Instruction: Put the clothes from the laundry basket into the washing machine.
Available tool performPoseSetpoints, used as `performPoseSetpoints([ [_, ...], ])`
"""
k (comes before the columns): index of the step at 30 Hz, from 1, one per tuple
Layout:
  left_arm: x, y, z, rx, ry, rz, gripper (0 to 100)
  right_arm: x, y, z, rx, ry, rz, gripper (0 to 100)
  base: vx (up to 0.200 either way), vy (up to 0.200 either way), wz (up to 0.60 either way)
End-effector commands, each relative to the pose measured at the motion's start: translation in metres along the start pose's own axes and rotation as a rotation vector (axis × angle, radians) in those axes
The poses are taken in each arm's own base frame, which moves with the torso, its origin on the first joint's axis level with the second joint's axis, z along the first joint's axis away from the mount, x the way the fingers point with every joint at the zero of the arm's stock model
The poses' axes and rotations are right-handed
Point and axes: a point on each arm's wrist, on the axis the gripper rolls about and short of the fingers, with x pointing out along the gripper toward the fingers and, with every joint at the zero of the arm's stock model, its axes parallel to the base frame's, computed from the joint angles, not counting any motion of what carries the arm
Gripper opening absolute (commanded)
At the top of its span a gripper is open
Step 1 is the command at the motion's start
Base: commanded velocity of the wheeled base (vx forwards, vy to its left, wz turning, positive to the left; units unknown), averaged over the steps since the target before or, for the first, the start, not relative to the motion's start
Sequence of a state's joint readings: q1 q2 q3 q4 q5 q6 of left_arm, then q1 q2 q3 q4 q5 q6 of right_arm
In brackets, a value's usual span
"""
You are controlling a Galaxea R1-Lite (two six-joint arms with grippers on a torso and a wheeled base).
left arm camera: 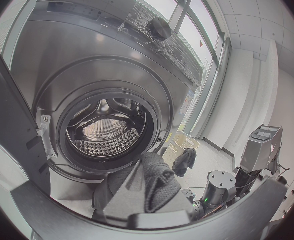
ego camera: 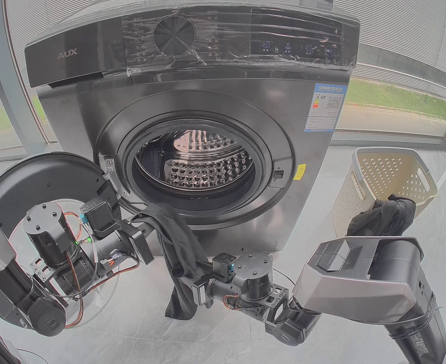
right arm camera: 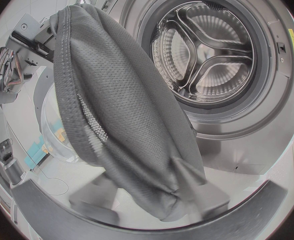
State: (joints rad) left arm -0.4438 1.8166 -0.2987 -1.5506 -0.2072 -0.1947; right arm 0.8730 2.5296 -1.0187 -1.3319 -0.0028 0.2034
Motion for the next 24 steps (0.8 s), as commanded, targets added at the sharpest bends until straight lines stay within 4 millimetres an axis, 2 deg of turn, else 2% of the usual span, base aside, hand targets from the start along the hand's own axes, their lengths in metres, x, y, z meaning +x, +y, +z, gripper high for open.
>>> performPoseSetpoints([
  [1, 0.0, 0.001, -0.001, -0.001, 0.002, 0.006, 0, -0.002, 0.001, 0.002, 0.002, -0.004, 0.002, 0, 0.0, 0.0, 0.0],
  [4, 0.0, 0.003, -0.002, -0.002, 0.009, 0.012, 0, -0.006, 0.0, 0.002, 0.004, 0.004, -0.006, 0, 0.0, 0.0, 0.0],
  [7, 0.001, 0.005, -0.003, -0.001, 0.012, 0.02, 0, -0.024, 0.003, 0.025, 0.005, -0.024, -0.027, 0, 0.0, 0.0, 0.0],
  [11, -0.001, 0.008, -0.001, -0.003, 0.006, 0.03, 0, -0.052, -0.004, 0.056, 0.01, -0.071, -0.059, 0, 0.0, 0.0, 0.0],
  [13, -0.001, 0.008, -0.001, -0.003, 0.006, 0.03, 0, -0.052, -0.004, 0.056, 0.01, -0.071, -0.059, 0, 0.0, 0.0, 0.0],
  [14, -0.002, 0.008, 0.0, -0.004, 0.002, 0.031, 0, -0.07, -0.012, 0.078, 0.015, -0.115, -0.097, 0, 0.0, 0.0, 0.0],
  [17, -0.004, 0.008, 0.0, -0.001, 0.002, 0.026, 0, -0.093, -0.02, 0.1, 0.019, -0.157, -0.125, 0, 0.0, 0.0, 0.0],
  [18, -0.004, 0.008, 0.0, -0.001, 0.002, 0.025, 0, -0.095, -0.021, 0.102, 0.018, -0.162, -0.128, 0, 0.0, 0.0, 0.0],
  [19, -0.008, 0.009, 0.004, 0.002, -0.008, 0.03, 0, -0.109, -0.022, 0.112, 0.019, -0.179, -0.135, 0, 0.0, 0.0, 0.0],
  [22, -0.013, 0.008, 0.012, 0.008, -0.036, 0.025, 0, -0.132, -0.021, 0.125, 0.02, -0.206, -0.134, 0, 0.0, 0.0, 0.0],
  [24, -0.014, 0.008, 0.013, 0.009, -0.039, 0.019, 0, -0.138, -0.02, 0.127, 0.02, -0.209, -0.134, 0, 0.0, 0.0, 0.0],
])
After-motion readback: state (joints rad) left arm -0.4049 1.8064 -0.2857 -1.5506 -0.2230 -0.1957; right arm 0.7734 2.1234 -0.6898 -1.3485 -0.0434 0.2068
